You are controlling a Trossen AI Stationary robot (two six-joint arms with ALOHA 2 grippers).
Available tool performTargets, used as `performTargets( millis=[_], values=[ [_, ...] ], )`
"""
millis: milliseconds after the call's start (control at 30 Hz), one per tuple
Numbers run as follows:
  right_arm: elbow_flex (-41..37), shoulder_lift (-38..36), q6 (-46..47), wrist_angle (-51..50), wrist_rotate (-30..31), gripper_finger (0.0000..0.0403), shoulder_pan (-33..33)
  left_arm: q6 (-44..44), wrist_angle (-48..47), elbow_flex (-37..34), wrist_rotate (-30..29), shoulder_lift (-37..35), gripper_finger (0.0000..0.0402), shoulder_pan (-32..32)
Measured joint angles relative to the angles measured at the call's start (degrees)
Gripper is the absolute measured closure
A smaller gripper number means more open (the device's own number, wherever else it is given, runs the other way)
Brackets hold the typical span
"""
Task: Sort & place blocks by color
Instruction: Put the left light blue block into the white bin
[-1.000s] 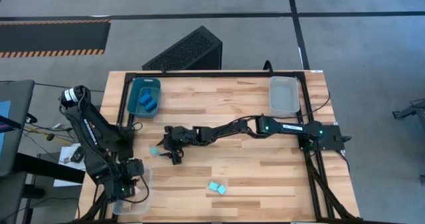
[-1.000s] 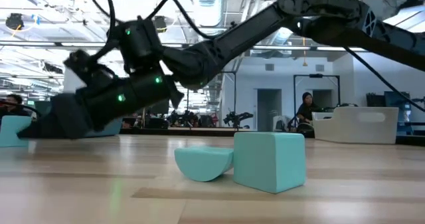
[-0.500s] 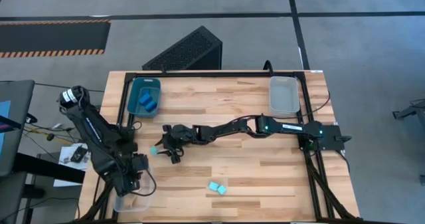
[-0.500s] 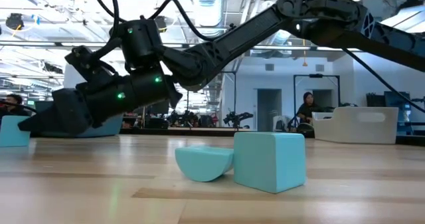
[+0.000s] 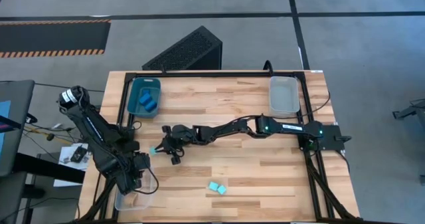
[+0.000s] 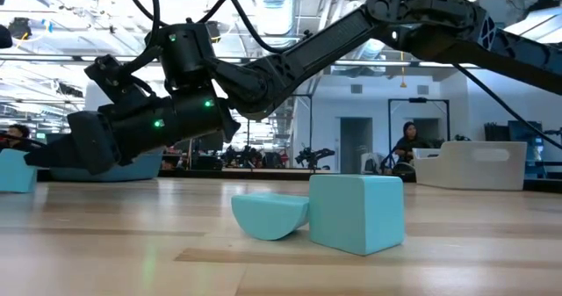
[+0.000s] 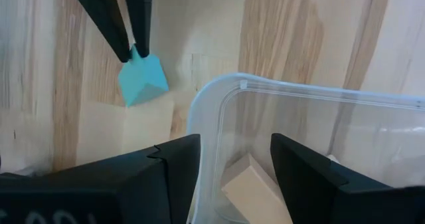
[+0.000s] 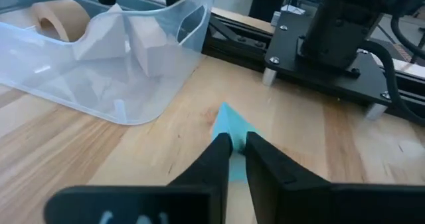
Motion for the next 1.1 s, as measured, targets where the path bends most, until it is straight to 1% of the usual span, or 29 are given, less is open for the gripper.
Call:
performTargets(
  millis=[167,300,400,500,600,667,867,967,1100],
  values=[
    [0.0,0.0,1.9,-0.4,0.0,0.0364,0.0,-0.1,0.0,0.0,0.2,0.0,0.0224,0.0],
    [-0.1,-0.2,3.8,-2.9,0.1,0.0383,0.1,-1.7,0.0,0.0,2.2,0.0,0.0224,-0.1],
    [-0.2,-1.6,5.0,-7.6,0.5,0.0396,0.2,-4.2,0.1,0.0,4.3,0.0,0.0224,-1.0],
    [-0.1,-3.9,5.0,-15.5,2.9,0.0399,0.6,-7.7,0.2,0.0,5.0,0.0,0.0224,-3.5],
    [-0.1,-5.8,4.0,-24.1,3.3,0.04,1.2,-12.2,0.3,0.0,5.0,0.0,0.0224,-7.0],
    [-0.1,-6.7,3.3,-29.2,3.8,0.04,1.8,-15.9,0.3,0.0,4.4,0.0,0.0224,-9.6],
    [-0.1,-9.0,3.4,-36.1,5.2,0.0401,4.6,-26.9,0.4,0.0,0.0,0.0,0.0224,-16.7],
    [-1.3,-10.8,3.3,-42.8,6.8,0.0401,6.2,-32.2,1.0,0.0,-1.6,0.0,0.0224,-19.5],
    [-2.5,-12.2,3.5,-46.4,10.9,0.0402,8.6,-34.9,2.5,0.0,-4.5,0.0,0.0224,-22.4]
  ],
)
